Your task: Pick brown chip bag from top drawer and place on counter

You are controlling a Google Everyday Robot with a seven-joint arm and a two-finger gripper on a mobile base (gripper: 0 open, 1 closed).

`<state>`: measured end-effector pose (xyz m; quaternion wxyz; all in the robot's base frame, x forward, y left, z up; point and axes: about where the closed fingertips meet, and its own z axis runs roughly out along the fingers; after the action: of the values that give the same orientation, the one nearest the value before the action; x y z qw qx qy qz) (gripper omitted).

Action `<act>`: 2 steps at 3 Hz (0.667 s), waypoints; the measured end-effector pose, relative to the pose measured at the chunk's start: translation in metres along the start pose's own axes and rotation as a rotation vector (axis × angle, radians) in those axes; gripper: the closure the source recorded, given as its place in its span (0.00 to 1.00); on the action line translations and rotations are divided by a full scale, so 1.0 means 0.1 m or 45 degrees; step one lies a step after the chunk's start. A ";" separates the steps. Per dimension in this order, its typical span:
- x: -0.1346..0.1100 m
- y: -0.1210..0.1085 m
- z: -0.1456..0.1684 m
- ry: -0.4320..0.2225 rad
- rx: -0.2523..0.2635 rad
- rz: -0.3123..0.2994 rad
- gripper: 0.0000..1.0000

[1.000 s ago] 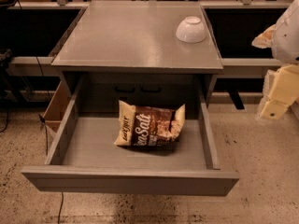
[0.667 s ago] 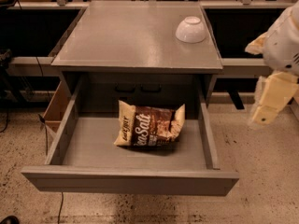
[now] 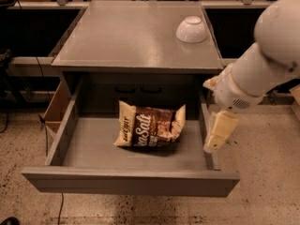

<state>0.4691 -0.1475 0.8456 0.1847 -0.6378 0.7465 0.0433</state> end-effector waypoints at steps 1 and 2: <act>-0.15 -0.11 0.52 -0.073 -0.012 -0.030 0.00; -0.27 -0.25 1.07 -0.114 -0.023 -0.038 0.00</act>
Offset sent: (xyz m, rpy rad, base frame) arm 0.0882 0.0821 -0.1441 0.1250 -0.0086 0.0586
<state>0.5202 -0.0947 0.7591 0.2129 -0.6480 0.7273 0.0759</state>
